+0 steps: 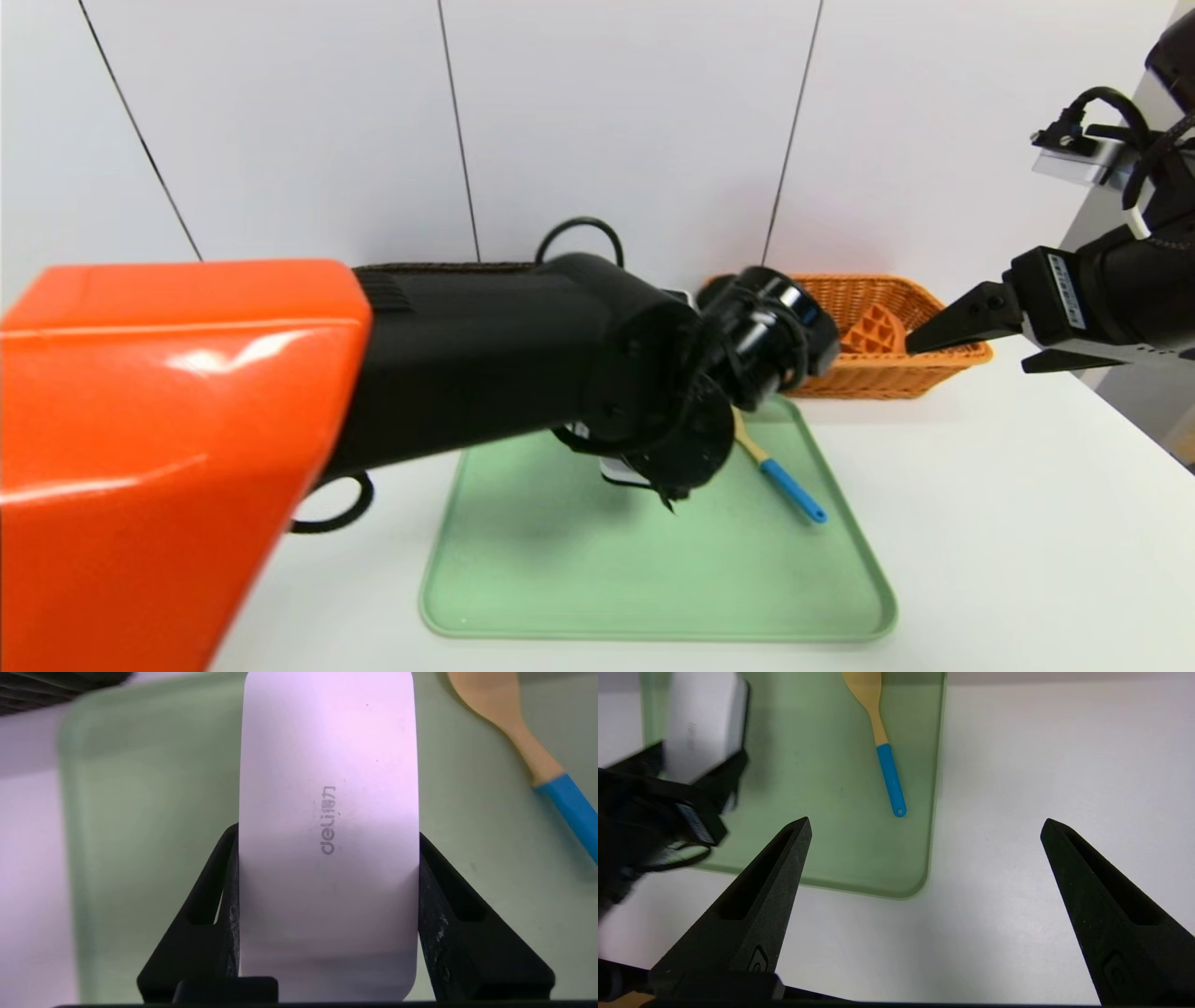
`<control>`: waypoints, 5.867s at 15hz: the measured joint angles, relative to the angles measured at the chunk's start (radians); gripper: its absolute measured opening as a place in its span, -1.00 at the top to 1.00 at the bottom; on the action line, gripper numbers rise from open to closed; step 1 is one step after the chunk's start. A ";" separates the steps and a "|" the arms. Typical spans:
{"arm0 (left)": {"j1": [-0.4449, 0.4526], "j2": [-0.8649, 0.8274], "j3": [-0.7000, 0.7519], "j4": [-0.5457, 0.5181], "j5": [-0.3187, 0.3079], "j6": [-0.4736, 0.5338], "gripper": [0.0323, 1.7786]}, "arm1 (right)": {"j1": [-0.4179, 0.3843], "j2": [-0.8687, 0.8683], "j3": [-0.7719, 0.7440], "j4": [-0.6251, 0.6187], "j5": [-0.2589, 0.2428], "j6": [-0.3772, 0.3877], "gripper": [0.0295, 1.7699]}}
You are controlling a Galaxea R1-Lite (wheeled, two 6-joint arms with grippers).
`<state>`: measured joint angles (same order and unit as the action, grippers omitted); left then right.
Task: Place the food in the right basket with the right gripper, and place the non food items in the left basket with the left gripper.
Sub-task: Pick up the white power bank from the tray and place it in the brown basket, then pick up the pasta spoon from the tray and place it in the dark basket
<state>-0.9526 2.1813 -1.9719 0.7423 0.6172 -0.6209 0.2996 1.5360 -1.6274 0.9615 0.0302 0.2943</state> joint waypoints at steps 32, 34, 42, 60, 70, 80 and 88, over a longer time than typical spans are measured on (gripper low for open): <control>0.595 0.032 -0.003 -0.392 -0.488 0.507 -0.18 | -0.013 -0.011 0.016 -0.001 0.018 0.000 -0.92; 0.594 0.038 -0.003 -0.395 -0.489 0.507 -0.35 | -0.013 -0.011 0.016 -0.002 0.018 0.000 -0.92; 0.591 -0.033 -0.006 -0.397 -0.489 0.507 -0.71 | -0.014 -0.011 0.016 -0.002 0.018 0.000 -0.92; 0.266 -0.192 0.045 -0.184 -0.691 0.397 -0.88 | -0.014 -0.040 0.014 -0.002 0.017 0.019 -0.92; 0.155 -0.065 0.057 -0.334 -0.744 0.482 -0.90 | -0.055 -0.084 0.019 0.001 0.018 0.019 -0.92; 0.139 -0.141 0.049 -0.100 -0.461 0.354 -0.90 | -0.007 -0.039 0.066 -0.007 0.019 0.011 -0.92; 0.194 -0.261 0.118 0.077 -0.396 0.264 -0.90 | 0.154 0.073 0.078 -0.058 0.011 0.019 -0.92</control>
<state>-0.7581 1.9200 -1.8540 0.8198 0.2213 -0.3572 0.4536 1.6091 -1.5494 0.9034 0.0409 0.3132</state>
